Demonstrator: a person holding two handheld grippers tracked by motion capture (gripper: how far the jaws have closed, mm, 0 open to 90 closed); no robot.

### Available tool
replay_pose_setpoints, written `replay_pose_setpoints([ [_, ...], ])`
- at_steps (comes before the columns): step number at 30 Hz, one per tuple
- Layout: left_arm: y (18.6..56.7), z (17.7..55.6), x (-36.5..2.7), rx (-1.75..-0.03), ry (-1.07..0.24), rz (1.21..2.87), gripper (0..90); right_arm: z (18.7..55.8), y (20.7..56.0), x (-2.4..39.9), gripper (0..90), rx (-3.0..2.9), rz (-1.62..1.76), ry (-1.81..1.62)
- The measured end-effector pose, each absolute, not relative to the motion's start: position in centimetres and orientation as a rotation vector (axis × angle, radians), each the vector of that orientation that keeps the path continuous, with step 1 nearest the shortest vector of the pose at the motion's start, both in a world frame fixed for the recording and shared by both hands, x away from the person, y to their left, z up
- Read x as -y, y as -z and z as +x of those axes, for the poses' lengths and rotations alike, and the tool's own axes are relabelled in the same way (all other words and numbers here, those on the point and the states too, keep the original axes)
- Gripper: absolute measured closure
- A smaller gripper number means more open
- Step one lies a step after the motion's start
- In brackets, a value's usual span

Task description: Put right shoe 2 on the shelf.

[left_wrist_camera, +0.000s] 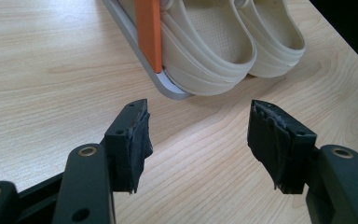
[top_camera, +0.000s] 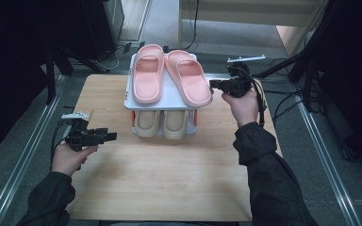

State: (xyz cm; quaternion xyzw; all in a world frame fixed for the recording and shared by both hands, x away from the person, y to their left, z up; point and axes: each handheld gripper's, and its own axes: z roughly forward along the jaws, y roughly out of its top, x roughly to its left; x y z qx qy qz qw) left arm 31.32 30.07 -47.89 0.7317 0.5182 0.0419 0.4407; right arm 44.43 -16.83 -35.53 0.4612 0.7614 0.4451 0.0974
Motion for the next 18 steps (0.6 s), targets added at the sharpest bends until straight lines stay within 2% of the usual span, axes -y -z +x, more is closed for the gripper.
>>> replay_pose_setpoints([
  [9,47.9,31.4,-29.9,-1.284,-0.103,1.827,39.0,40.4,36.2,17.6,90.0,-2.314,1.265,-1.327],
  [18,47.9,31.4,-29.9,-1.282,-0.103,1.831,39.0,39.5,36.8,17.1,89.7,-2.364,1.232,-1.323],
])
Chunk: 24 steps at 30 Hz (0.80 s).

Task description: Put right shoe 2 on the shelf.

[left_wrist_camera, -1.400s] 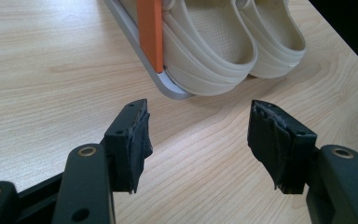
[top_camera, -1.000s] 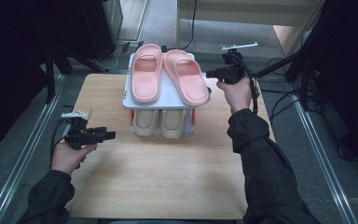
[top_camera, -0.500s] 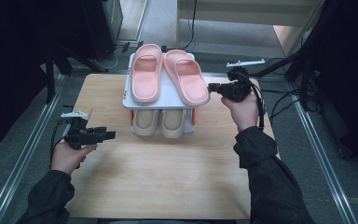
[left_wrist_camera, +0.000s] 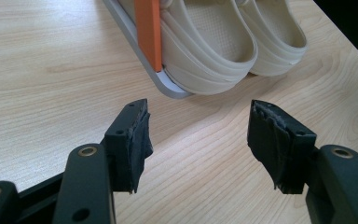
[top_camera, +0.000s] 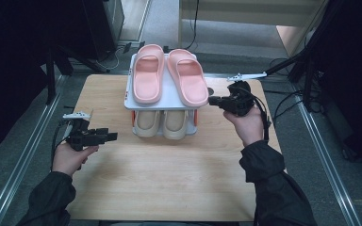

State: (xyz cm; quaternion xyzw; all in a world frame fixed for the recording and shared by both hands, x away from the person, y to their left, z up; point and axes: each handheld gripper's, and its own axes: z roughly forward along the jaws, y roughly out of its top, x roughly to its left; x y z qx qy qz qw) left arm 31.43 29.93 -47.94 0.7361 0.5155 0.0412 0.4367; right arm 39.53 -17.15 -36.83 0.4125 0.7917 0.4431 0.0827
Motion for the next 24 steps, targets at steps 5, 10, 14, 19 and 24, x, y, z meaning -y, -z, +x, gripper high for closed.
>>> replay_pose_setpoints([
  [5,48.0,31.4,-29.9,-1.282,-0.103,1.834,39.0,39.6,36.7,16.1,89.3,-2.384,1.197,-1.31],
  [10,48.0,31.4,-29.9,-1.284,-0.101,1.832,39.0,40.0,36.7,15.0,89.2,-2.405,1.185,-1.311],
  [14,48.0,31.4,-30.0,-1.284,-0.1,1.828,39.0,40.1,36.6,14.1,89.2,-2.433,1.164,-1.316],
  [19,47.9,31.4,-30.0,-1.281,-0.103,1.834,39.0,40.6,36.2,13.8,90.0,-2.423,1.145,-1.338],
  [24,47.9,31.5,-29.9,-1.279,-0.098,1.834,39.0,43.7,36.2,14.2,90.0,-2.331,1.236,-1.299],
])
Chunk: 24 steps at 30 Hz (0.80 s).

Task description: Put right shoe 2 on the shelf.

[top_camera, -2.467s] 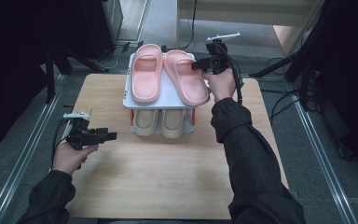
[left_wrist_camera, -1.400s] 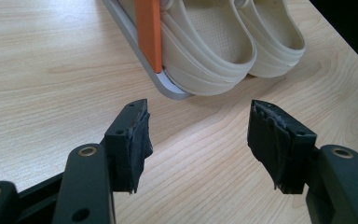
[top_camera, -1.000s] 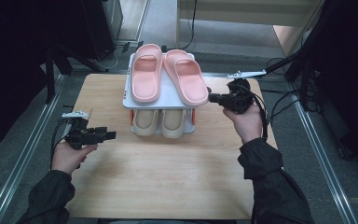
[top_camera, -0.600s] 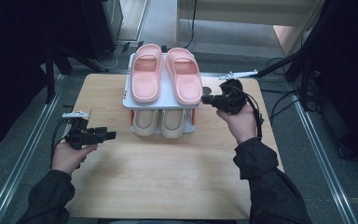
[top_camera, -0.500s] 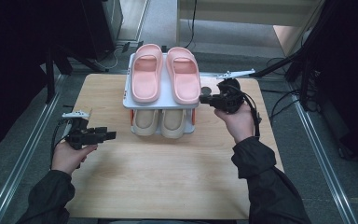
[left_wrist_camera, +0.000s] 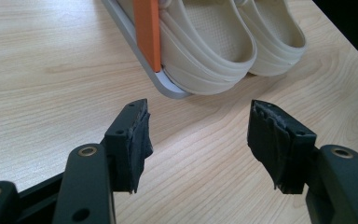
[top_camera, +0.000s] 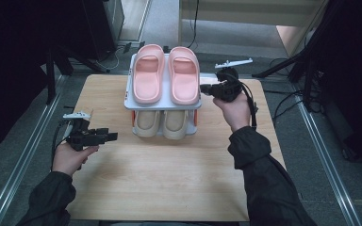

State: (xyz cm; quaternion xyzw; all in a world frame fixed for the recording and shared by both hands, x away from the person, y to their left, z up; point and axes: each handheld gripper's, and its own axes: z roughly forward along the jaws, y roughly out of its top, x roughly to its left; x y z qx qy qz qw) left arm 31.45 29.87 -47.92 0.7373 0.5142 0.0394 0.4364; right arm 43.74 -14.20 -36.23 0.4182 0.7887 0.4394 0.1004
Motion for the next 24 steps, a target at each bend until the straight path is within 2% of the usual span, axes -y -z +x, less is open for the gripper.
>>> replay_pose_setpoints([
  [9,48.0,31.6,-30.1,-1.281,-0.095,1.829,39.0,48.8,36.7,13.6,89.2,-2.23,1.364,-1.337],
  [24,48.0,31.9,-29.8,-1.269,-0.091,1.839,39.0,48.4,36.4,11.2,88.8,-2.26,1.309,-1.315],
])
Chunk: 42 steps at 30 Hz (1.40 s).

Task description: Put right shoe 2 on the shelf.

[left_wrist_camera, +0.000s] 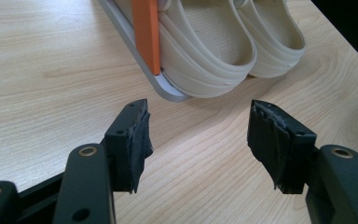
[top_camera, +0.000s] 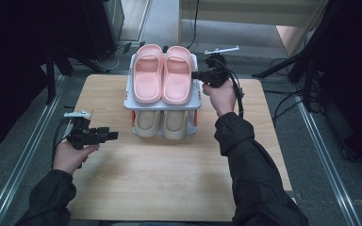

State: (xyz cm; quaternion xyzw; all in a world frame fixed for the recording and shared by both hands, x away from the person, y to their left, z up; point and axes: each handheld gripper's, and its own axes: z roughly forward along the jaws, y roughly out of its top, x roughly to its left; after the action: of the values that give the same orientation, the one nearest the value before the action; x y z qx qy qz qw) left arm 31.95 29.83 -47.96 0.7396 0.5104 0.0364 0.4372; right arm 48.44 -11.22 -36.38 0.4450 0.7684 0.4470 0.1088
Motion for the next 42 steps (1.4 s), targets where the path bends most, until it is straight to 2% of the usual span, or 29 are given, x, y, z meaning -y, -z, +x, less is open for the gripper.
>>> replay_pose_setpoints([
  [7,48.0,32.2,-29.6,-1.265,-0.084,1.842,39.0,47.3,36.3,12.0,88.7,-2.259,1.294,-1.354],
  [19,48.2,33.3,-28.6,-1.254,-0.061,1.878,38.9,44.4,36.8,14.3,81.5,-2.283,1.275,-1.405],
  [42,48.4,35.3,-26.5,-1.223,-0.033,1.922,38.6,38.1,42.3,17.2,70.5,-2.305,1.219,-1.466],
])
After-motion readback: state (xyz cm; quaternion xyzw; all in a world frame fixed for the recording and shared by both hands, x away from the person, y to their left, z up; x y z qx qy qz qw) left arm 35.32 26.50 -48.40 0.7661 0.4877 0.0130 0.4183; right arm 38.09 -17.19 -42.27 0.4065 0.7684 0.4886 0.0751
